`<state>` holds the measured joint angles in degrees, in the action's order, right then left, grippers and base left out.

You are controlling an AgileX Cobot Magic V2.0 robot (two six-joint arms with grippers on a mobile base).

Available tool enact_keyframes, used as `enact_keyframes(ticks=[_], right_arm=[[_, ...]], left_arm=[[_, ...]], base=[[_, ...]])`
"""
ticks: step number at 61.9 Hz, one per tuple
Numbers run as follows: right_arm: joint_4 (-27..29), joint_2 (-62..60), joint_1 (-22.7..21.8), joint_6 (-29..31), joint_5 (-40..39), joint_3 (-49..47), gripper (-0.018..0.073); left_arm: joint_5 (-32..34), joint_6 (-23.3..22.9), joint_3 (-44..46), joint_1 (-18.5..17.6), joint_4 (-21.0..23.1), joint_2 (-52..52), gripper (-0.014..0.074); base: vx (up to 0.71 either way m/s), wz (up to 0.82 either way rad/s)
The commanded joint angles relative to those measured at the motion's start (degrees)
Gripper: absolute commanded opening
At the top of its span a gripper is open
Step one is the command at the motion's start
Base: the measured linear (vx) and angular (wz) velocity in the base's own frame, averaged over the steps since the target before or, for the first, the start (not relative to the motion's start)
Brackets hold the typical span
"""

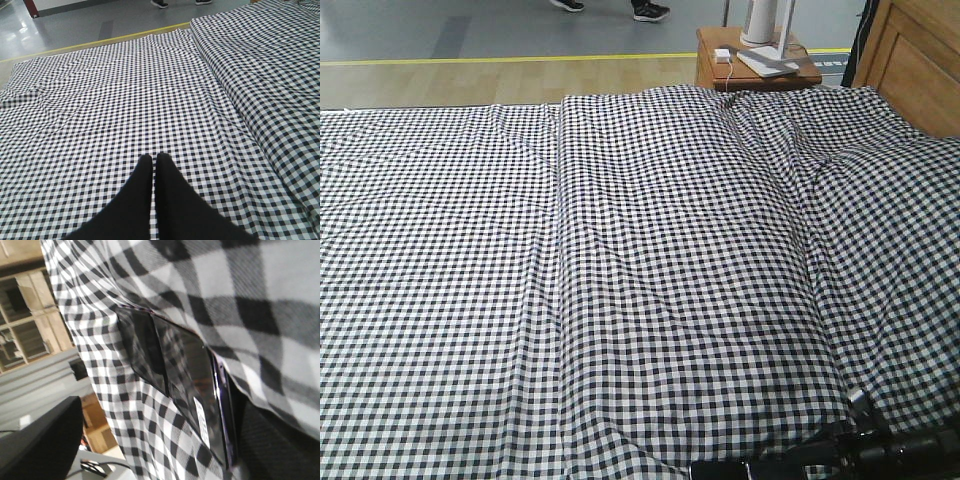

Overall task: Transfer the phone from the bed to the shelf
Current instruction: 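Reach the right gripper down to the black phone on the bed, then close the right gripper on the phone's edge and lift it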

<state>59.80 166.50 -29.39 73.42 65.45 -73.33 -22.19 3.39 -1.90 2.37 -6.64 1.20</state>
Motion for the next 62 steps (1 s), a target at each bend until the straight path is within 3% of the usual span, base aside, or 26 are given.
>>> enact_keyframes(ticks=[1,22,33,41,49,62], right_arm=[[2.2,-2.1,0.1,1.6,5.6,0.0,0.0594],[2.1,-2.1,7.7,2.7,6.5,0.0,0.0594],[1.8,-2.1,8.3,2.7,7.2,0.0,0.0585],[1.2,-2.1,8.2,2.7,7.7,0.0,0.0529],[-0.5,-2.2,8.2,2.7,7.7,0.0,0.0384],[-3.2,-3.3,8.2,2.0,8.4,0.0,0.0030]], left_arm=[[4.1,0.0,-0.3,0.0,0.0,0.4,0.0001],[4.1,0.0,-0.3,0.0,0.0,0.4,0.0001],[4.1,0.0,-0.3,0.0,0.0,0.4,0.0001],[4.1,0.0,-0.3,0.0,0.0,0.4,0.0001],[4.1,0.0,-0.3,0.0,0.0,0.4,0.0001],[4.1,0.0,-0.3,0.0,0.0,0.4,0.0001]], base=[[0.00,0.00],[0.00,0.00],[0.00,0.00],[0.00,0.00],[0.00,0.00],[0.00,0.00]])
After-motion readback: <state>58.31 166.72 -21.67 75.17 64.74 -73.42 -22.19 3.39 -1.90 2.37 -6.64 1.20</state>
